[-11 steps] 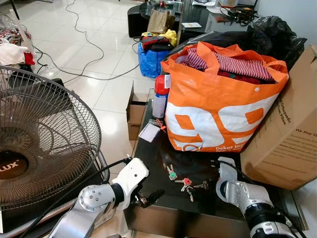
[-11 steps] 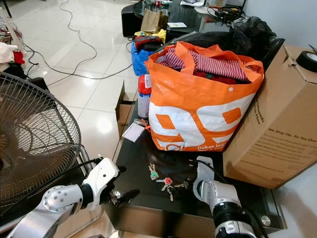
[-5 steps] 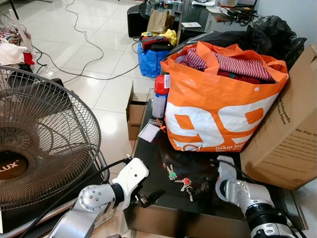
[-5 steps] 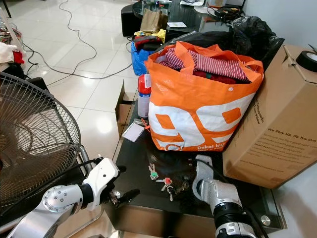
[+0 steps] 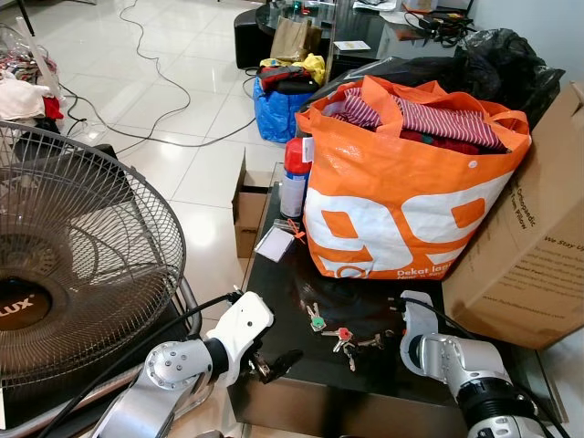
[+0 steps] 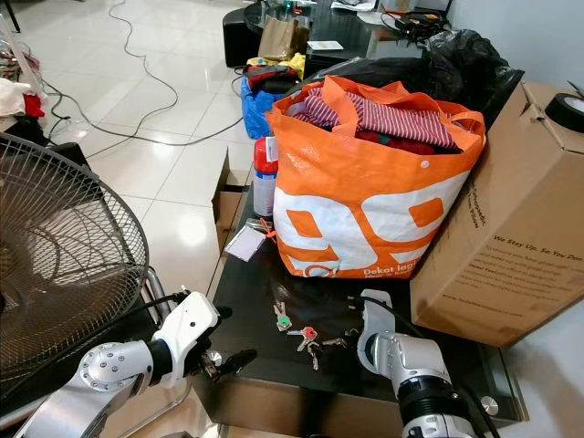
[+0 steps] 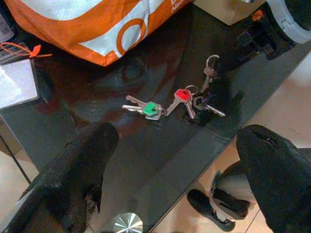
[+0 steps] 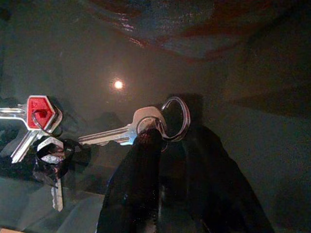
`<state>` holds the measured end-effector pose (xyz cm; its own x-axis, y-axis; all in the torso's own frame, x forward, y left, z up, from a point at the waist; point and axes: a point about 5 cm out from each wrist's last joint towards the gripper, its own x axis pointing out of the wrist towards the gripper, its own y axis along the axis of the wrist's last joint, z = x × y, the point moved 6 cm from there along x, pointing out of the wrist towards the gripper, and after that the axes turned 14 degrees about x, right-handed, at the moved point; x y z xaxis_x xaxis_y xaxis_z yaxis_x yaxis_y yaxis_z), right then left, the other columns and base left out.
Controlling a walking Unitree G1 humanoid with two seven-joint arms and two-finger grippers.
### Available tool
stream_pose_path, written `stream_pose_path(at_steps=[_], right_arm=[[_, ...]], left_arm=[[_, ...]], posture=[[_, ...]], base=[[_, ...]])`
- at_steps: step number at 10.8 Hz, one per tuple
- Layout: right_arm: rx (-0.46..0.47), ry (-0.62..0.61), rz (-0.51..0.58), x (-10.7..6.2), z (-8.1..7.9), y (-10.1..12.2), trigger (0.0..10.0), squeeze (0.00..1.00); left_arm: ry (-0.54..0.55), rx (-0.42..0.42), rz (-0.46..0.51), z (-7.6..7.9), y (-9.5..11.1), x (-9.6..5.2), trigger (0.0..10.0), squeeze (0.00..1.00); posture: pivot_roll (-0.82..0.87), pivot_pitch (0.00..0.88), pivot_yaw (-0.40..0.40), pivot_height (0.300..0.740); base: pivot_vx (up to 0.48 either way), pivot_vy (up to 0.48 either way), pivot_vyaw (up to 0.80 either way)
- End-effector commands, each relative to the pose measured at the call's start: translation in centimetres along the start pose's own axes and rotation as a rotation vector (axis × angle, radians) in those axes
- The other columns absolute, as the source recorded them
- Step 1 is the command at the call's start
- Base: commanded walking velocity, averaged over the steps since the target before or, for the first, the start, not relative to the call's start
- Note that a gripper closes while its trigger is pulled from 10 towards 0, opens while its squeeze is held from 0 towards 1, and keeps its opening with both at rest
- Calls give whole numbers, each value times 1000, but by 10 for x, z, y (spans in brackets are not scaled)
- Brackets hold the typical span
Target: Hang keys on a hook
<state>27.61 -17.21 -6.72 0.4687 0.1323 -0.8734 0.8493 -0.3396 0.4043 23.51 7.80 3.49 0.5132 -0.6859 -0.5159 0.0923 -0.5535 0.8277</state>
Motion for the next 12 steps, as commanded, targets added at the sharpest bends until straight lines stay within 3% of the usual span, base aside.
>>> stream_pose_path(at_steps=[1, 4, 5, 6, 7, 8, 9, 12], right_arm=[[-15, -15, 14, -3, 4, 6, 10000, 0], [-2, -7, 24, -3, 4, 6, 10000, 0], [-1, -3, 23, -2, 3, 6, 8706, 0], [7, 7, 25, -1, 2, 6, 3804, 0], [7, 8, 24, -1, 2, 6, 1882, 0], [7, 9, 25, 0, 2, 5, 902, 0], [10, 10, 28, 1, 1, 5, 157, 0], [15, 15, 33, 2, 0, 4, 0, 0]], left_arm=[[-3, 13, 9, 1, 3, 2, 10000, 0], [-2, 13, 11, 1, 3, 2, 10000, 0], [-1, 13, 11, 1, 4, 2, 10000, 0], [0, 13, 11, 1, 4, 3, 10000, 0], [0, 13, 11, 1, 4, 3, 10000, 0], [0, 12, 11, 1, 4, 2, 10000, 0], [-1, 12, 11, 1, 5, 2, 10000, 0], [-3, 13, 13, 2, 5, 2, 10000, 0]], posture=[[-160, 0, -74, 740], [-161, 0, -75, 740], [-161, 0, -75, 740], [-159, 0, -78, 740], [-159, 0, -78, 740], [-159, 0, -78, 740], [-157, 0, -78, 740], [-156, 0, -78, 740]], base=[[0, 0, 0], [0, 0, 0], [0, 0, 0], [0, 0, 0], [0, 0, 0], [0, 0, 0], [0, 0, 0], [0, 0, 0]])
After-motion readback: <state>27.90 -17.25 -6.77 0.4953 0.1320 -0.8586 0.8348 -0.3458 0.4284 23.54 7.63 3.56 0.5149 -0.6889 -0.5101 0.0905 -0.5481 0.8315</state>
